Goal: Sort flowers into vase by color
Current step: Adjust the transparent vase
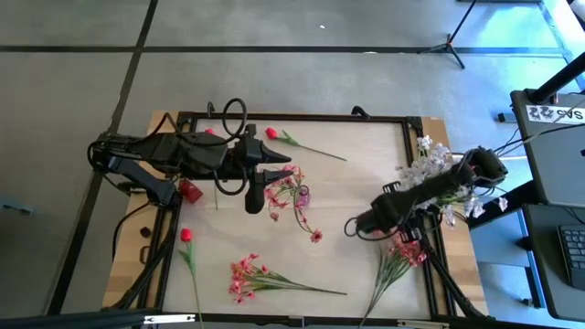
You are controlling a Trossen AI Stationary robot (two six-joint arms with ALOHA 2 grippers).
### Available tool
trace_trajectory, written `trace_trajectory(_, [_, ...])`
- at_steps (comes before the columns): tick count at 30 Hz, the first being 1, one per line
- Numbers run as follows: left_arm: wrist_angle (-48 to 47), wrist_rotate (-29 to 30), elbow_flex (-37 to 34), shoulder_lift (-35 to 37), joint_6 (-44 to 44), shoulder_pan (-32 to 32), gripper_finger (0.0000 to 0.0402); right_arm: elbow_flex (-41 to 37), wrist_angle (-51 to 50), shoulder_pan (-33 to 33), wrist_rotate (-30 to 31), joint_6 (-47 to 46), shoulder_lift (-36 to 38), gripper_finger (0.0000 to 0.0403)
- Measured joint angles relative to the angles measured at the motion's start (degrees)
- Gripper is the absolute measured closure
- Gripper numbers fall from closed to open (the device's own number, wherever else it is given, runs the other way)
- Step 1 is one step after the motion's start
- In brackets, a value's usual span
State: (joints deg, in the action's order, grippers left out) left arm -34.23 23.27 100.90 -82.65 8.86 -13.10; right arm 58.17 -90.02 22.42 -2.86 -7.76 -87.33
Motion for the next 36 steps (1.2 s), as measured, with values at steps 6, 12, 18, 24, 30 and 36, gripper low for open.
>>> trace_trajectory(6, [1.0, 0.0, 0.0, 0.0, 1.1, -0.1, 0.0263, -1.6, 0.0, -4.5, 0.8, 5.9, 0.0, 0.0174])
trace_trajectory(12, [1.0, 0.0, 0.0, 0.0, 3.0, -0.1, 0.0263, -5.0, 0.0, -8.5, 1.4, 8.9, 0.0, 0.0101])
trace_trajectory(18, [2.5, 0.0, 0.0, 0.0, 3.1, -0.1, 0.0263, -7.2, -0.3, -12.7, 1.3, 10.2, 0.0, 0.0083])
trace_trajectory(24, [4.5, 0.0, 0.0, 0.0, 3.2, -0.1, 0.0263, -7.4, -0.1, -16.8, 3.8, 11.1, 0.0, 0.0117])
trace_trajectory(30, [4.5, 0.0, 0.0, 0.0, 4.3, -0.1, 0.0263, -7.4, 0.3, -19.2, 8.0, 11.2, 0.0, 0.0139])
trace_trajectory(36, [4.5, 0.0, 0.0, 0.0, 4.6, -0.1, 0.0263, -7.4, 0.2, -19.2, 11.5, 12.6, 0.0, 0.0115])
